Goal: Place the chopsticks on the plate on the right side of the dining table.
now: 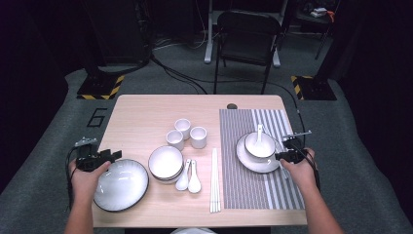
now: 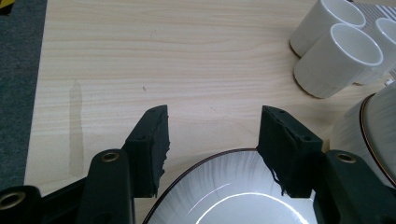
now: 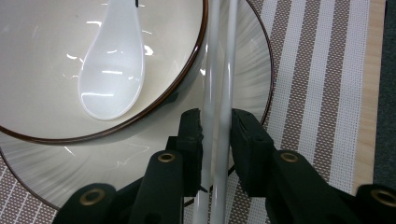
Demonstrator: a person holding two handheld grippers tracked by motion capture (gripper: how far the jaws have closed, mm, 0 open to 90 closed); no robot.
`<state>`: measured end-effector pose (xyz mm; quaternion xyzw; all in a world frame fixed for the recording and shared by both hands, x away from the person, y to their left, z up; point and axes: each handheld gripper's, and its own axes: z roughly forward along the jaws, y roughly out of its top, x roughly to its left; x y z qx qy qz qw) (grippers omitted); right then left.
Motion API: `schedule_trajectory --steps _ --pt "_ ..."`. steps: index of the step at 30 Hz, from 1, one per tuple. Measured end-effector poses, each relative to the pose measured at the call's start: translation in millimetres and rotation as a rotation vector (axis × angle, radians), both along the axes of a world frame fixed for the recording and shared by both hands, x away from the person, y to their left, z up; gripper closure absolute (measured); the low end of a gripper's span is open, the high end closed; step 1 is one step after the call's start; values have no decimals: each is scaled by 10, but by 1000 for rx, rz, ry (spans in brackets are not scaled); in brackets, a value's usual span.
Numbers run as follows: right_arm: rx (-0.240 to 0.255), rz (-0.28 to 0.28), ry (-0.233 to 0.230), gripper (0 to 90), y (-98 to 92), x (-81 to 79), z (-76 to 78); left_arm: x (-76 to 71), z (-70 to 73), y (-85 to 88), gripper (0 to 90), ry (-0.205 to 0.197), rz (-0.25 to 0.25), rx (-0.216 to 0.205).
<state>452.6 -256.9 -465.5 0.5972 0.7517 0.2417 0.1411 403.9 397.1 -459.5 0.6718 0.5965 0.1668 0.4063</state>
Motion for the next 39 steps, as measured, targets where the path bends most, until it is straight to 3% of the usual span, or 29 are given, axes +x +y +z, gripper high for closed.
schedule_trajectory --steps 16,28,33,38,39 --pt "-2 20 2 769 19 7 -8 -3 -2 8 433 2 3 -3" --pt "12 9 -1 719 19 -13 31 -2 -2 11 434 0 -3 3" --pt "-5 22 -5 711 20 -38 86 -7 9 9 434 -2 -1 -2" --pt "-12 22 -13 712 8 -61 127 -7 8 6 434 -8 3 7" --pt "-15 26 -13 713 0 -65 134 -4 11 12 439 -9 -9 24"
